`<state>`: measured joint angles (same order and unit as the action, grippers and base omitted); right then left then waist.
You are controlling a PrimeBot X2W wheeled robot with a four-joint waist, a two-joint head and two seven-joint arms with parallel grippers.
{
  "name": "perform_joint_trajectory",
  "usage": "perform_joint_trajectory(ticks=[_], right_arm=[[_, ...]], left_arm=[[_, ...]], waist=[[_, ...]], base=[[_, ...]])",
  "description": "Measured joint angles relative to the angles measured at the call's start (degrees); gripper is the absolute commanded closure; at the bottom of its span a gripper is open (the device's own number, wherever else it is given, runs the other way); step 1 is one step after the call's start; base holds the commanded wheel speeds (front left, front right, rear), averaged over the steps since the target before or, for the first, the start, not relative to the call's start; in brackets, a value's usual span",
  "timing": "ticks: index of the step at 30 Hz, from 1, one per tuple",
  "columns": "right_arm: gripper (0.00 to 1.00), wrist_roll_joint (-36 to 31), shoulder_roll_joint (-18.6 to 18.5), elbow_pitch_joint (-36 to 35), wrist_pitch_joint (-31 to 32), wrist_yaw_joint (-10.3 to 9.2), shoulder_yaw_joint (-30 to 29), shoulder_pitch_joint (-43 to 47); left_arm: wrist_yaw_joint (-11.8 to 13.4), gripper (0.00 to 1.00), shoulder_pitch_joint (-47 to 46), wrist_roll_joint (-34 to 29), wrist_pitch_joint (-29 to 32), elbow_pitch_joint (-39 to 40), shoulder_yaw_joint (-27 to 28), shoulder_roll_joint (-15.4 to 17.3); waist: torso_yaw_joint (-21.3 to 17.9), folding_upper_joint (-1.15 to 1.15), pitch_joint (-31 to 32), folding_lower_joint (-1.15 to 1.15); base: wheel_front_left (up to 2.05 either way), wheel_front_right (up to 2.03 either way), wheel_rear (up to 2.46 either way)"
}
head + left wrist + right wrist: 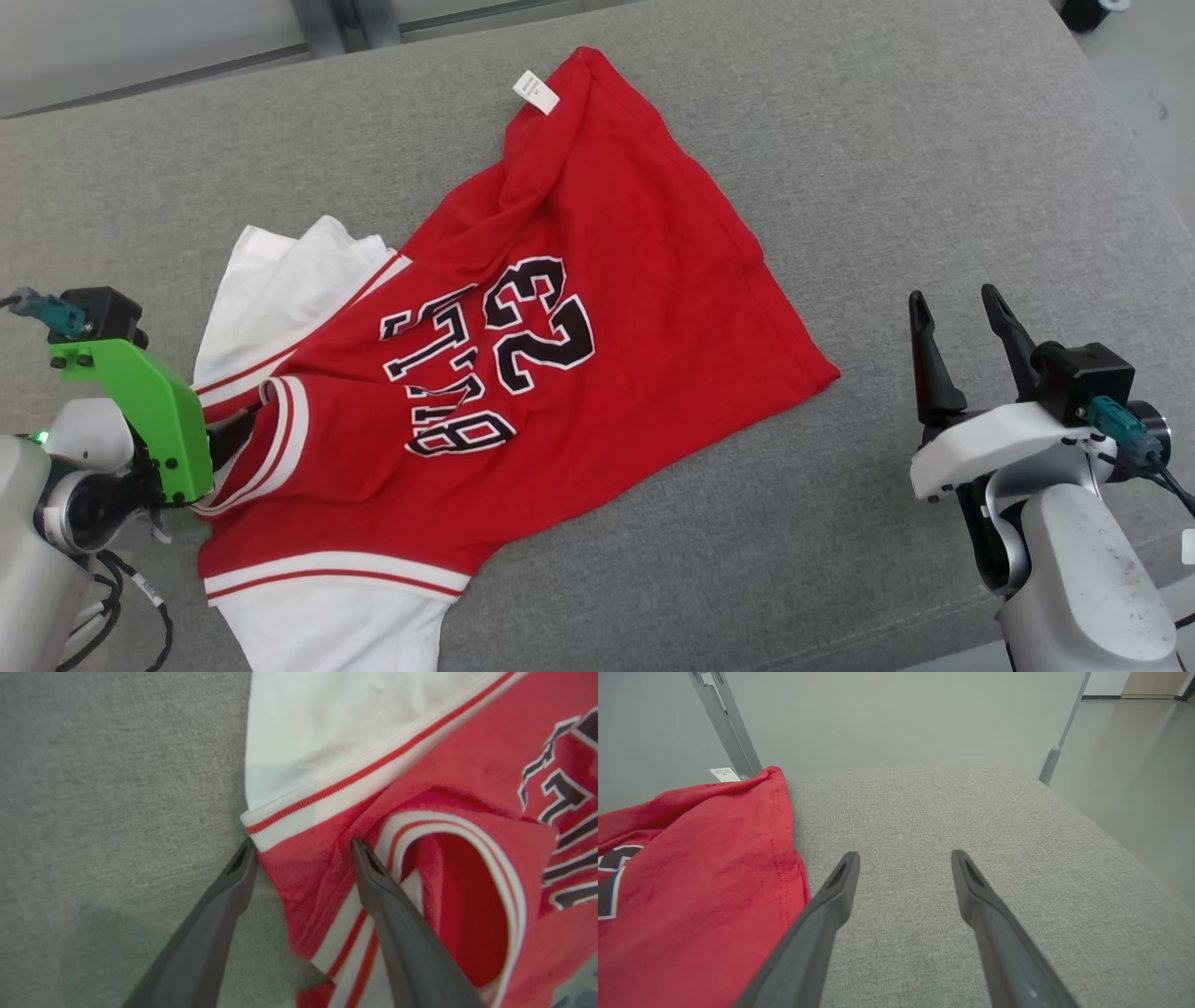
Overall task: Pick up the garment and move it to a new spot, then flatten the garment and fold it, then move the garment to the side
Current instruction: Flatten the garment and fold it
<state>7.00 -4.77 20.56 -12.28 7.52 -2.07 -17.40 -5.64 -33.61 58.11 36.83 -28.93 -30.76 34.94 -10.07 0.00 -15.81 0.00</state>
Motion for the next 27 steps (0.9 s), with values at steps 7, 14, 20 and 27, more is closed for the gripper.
perform_joint_trajectory(ticks=[7, 14, 20, 27], right_arm=[[0.00, 0.0, 0.0, 0.8, -0.5, 0.00, 0.0, -0.5], [0.00, 0.0, -0.2, 1.0, -0.7, 0.00, 0.4, -0.9], [0.00, 0.1, -0.5, 0.6, -0.7, 0.00, 1.0, -1.8], [0.00, 0.5, -0.1, 0.0, -0.9, 0.00, 2.4, -3.4]], left_arm=[[-0.9, 0.81, -1.7, 1.0, 0.3, -2.7, -0.7, 0.0], [-1.4, 1.00, -4.3, -1.1, -6.0, -3.7, -0.4, -0.2], [-1.4, 1.00, -10.3, -4.6, -12.1, -5.7, 1.1, 1.5], [-1.4, 1.00, -17.7, -8.8, -18.1, -11.2, 0.9, 1.7]], waist=[[-1.5, 0.00, -1.0, 0.00], [-1.2, 0.00, -1.4, 0.00], [-1.0, 0.00, -2.7, 0.00], [-1.8, 0.00, -5.9, 0.00]], base=[[0.00, 0.00, 0.00], [0.00, 0.00, 0.00], [0.00, 0.00, 0.00], [0.00, 0.00, 0.00]])
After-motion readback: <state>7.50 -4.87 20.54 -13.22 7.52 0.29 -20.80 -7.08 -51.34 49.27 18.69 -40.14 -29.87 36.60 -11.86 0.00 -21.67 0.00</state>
